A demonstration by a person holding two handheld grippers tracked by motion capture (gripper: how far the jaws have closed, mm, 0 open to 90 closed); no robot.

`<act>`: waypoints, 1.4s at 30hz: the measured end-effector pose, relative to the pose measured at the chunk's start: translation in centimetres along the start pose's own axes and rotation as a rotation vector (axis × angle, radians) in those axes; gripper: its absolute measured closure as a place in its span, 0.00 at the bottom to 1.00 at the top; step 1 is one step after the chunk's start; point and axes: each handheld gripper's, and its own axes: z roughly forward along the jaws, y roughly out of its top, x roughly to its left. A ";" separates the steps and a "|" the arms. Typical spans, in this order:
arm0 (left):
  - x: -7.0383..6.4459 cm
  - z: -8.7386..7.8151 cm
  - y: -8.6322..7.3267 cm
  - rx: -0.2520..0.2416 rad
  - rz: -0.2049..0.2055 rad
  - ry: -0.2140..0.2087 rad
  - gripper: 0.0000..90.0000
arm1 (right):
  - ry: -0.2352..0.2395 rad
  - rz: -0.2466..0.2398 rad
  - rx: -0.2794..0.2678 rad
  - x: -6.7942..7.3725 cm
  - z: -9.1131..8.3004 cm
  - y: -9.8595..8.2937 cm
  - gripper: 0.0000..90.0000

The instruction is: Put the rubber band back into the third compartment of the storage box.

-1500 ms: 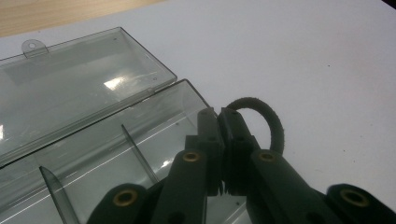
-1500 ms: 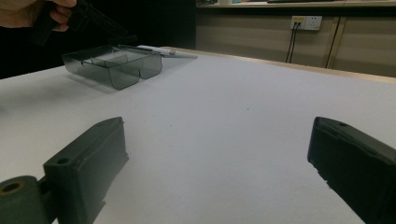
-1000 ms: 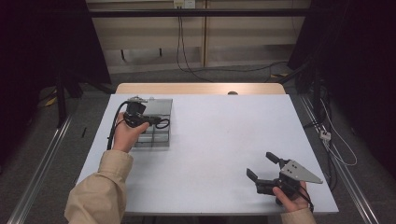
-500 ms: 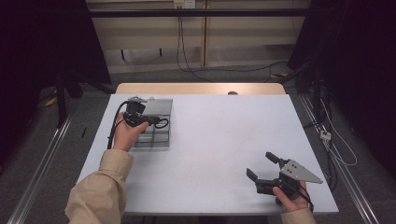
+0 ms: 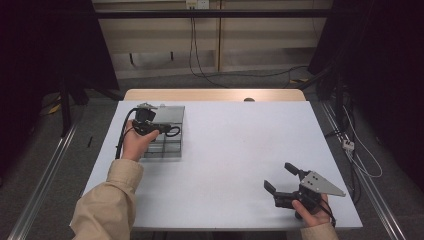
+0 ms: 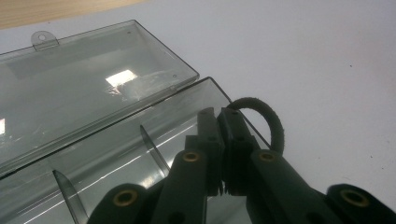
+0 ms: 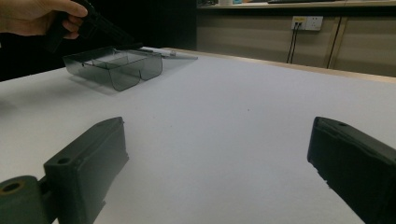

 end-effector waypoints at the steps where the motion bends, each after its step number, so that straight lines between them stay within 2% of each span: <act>1: 0.0 0.1 0.0 0.000 -0.001 -0.002 0.98 | 0.000 0.000 0.000 0.0 0.0 0.0 0.04; 13: 0.2 0.6 -0.1 -0.005 -0.013 0.022 0.98 | -0.004 0.003 -0.004 -0.1 -0.1 0.0 0.04; 42: 0.5 1.4 -0.3 -0.003 -0.026 0.042 0.97 | -0.008 0.010 -0.010 -0.1 -0.1 0.1 0.04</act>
